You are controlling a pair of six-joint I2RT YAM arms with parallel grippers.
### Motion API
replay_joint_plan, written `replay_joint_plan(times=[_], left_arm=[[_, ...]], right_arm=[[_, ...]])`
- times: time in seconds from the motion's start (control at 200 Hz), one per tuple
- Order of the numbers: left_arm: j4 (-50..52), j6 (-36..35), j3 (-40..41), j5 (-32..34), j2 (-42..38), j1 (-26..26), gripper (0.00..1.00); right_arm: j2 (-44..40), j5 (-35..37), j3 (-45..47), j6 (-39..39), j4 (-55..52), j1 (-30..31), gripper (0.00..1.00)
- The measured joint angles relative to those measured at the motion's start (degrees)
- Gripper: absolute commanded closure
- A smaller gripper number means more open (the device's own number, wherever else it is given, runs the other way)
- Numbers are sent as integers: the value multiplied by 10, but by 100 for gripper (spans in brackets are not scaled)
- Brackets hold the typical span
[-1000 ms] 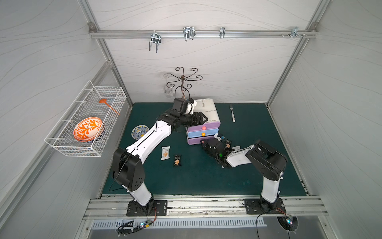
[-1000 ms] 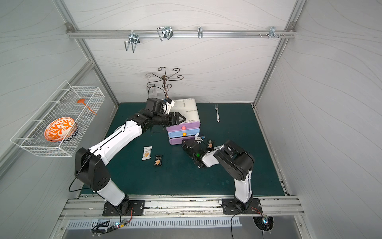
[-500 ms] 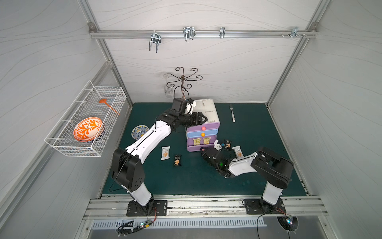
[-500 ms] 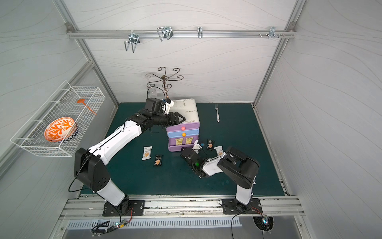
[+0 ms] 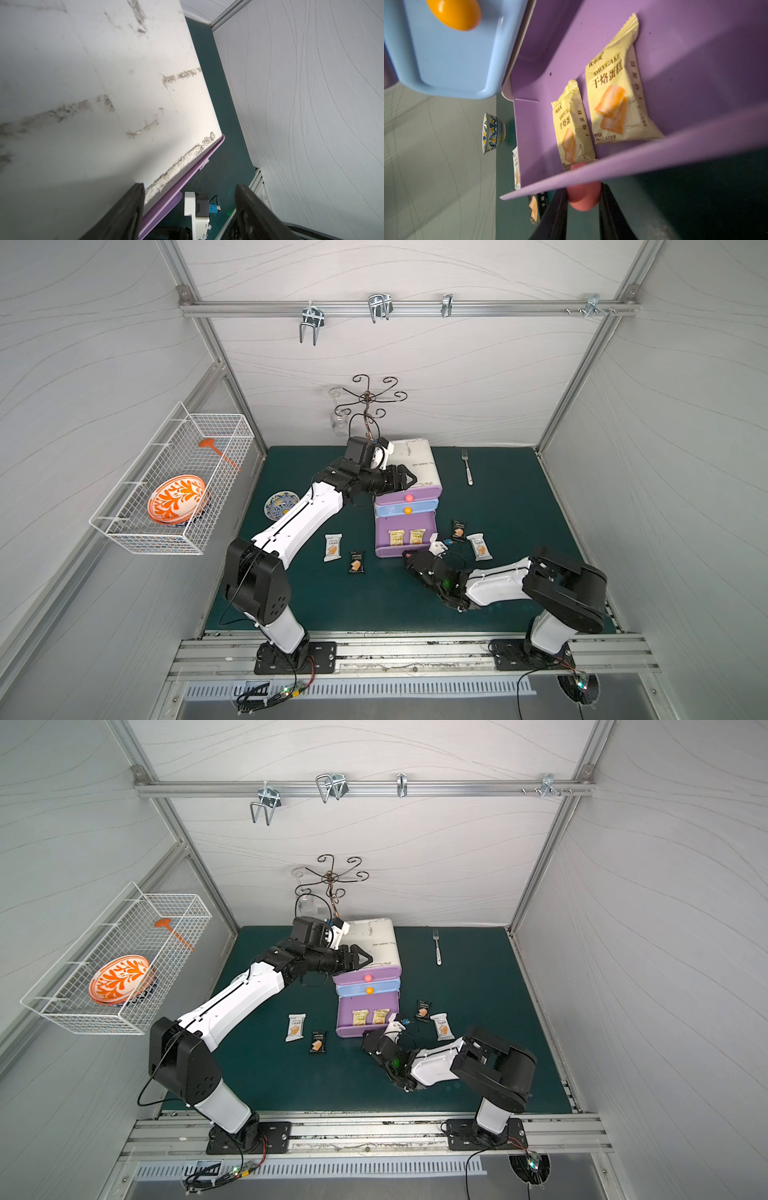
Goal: Take the cookies out of the drawer
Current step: Open the drawer in the storage box.
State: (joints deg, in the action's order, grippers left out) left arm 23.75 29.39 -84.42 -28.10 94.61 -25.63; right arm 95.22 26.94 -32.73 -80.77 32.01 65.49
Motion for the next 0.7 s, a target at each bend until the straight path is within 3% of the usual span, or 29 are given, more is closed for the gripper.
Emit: replay_joint_plan(times=[0.54,0.695], left_arm=[[-23,7,19,-5,-7,1,24],[-31,9,26,-5,-14,1,19]], right_arm=[[-56,-23,45,-4,-17,6,78],[-61,-28,46,0,-22,3,63]])
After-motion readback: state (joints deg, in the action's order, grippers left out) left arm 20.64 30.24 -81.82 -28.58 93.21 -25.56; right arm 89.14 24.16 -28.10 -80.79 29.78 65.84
